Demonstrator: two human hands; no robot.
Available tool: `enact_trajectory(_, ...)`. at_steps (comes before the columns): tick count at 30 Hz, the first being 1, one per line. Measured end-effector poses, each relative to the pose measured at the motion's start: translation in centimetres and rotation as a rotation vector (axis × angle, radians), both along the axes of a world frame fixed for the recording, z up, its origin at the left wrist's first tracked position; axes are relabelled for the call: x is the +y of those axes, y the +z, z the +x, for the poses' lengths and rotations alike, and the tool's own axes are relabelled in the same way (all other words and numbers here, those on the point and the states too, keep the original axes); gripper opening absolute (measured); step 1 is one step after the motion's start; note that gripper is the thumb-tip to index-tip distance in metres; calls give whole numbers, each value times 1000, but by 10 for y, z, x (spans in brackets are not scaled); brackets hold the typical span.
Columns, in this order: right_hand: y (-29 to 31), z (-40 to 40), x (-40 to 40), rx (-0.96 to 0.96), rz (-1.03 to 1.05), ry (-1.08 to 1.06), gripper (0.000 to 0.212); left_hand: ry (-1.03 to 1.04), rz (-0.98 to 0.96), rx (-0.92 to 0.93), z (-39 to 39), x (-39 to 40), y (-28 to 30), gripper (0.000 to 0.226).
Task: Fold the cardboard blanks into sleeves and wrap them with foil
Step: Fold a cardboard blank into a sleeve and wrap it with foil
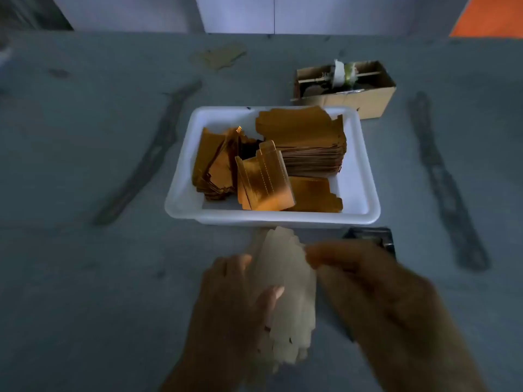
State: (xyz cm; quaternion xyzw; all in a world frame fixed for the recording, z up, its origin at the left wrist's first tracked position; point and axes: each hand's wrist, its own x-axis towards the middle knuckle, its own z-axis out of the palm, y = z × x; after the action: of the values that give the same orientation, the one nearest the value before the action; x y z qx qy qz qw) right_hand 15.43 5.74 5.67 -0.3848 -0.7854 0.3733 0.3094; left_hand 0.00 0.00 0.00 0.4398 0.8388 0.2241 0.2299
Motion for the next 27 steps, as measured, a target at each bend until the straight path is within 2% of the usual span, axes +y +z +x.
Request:
enact_trajectory(1, -10, -2, -5, -54, -9, 1, 19, 3, -46, 1, -1, 2, -8, 47)
enact_trajectory(3, -43, -12, -16, -228, 67, 8, 28, 4, -83, 30, -1, 1, -21, 34)
enact_trajectory(5, -82, -17, -30, -344, 126, -26, 32, 43, -10, 9, -1, -1, -32, 35)
enact_trajectory(9, -114, -4, -34, -243, 199, -48, 30, 134, 112, -72, 0, -5, -44, 30)
enact_trajectory(15, -126, 6, -41, -332, 315, -50, 53, 122, 141, -122, 10, -1, -37, 20)
enact_trajectory(19, -123, 7, -40, -278, 309, -78, 37, 179, 142, -221, 7, 3, -39, 19)
enact_trajectory(21, -120, 3, -38, -258, 329, -81, 38, 202, 143, -315, 4, 3, -37, 19)
enact_trajectory(22, -119, 1, -37, -256, 325, -107, 44, 217, 156, -376, 2, 2, -36, 20)
enact_trajectory(24, -118, 2, -39, -236, 169, -161, 57, 245, 217, -518, -4, -1, -31, 20)
enact_trajectory(27, -113, 4, -48, -3, -85, -369, 62, 221, 344, -723, -6, -12, -18, 16)
